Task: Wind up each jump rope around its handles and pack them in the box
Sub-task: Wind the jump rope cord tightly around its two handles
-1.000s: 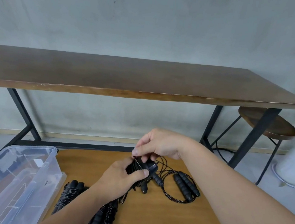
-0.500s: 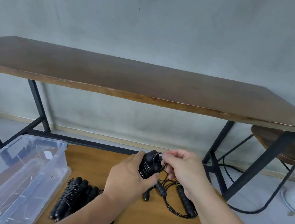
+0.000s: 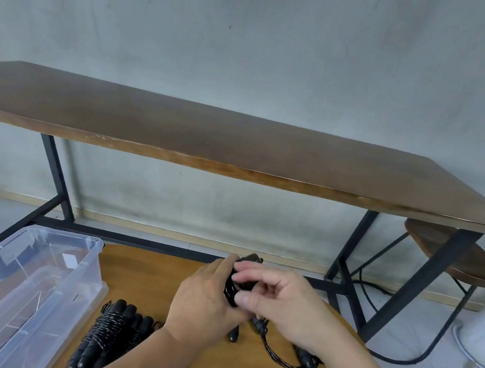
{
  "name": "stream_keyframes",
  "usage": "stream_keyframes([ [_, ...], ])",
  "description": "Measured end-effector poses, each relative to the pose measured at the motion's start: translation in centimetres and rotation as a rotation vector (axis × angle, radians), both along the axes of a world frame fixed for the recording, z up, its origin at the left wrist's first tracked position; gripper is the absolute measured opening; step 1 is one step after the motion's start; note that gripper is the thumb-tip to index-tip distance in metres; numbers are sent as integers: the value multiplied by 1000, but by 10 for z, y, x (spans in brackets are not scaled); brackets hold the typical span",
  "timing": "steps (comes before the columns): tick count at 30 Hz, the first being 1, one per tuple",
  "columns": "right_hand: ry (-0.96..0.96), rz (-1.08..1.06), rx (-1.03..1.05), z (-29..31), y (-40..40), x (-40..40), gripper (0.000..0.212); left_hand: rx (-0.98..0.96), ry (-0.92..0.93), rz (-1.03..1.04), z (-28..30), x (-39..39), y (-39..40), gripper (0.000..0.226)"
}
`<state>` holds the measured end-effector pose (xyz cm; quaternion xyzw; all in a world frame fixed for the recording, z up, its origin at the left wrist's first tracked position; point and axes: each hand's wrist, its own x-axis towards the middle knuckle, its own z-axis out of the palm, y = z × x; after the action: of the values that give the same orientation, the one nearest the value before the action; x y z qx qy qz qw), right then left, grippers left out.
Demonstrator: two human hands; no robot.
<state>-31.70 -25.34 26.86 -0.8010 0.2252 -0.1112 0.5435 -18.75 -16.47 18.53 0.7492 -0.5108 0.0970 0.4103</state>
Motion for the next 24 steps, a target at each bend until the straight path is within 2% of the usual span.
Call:
stream_keyframes([
  [4,-26,-66,-41,-6,10,-1,25,-36,-72,25,-3,-1,2,55],
  [11,-297,-453,293,-10,18,4,19,22,-54,96,-1,-7,-3,63],
  [15,-404,-575,513,-11,18,1,24,70,-18,135,0,-11,-7,64],
  [19,-417,-582,559,-11,16,-1,26,63,0,136,3,-15,-10,62],
  [23,-351,-476,468,-13,19,-5,33,-21,17,49,0,-15,-9,51],
  [24,-343,-443,450,-12,19,-8,38,-28,29,20,0,-13,-8,55],
])
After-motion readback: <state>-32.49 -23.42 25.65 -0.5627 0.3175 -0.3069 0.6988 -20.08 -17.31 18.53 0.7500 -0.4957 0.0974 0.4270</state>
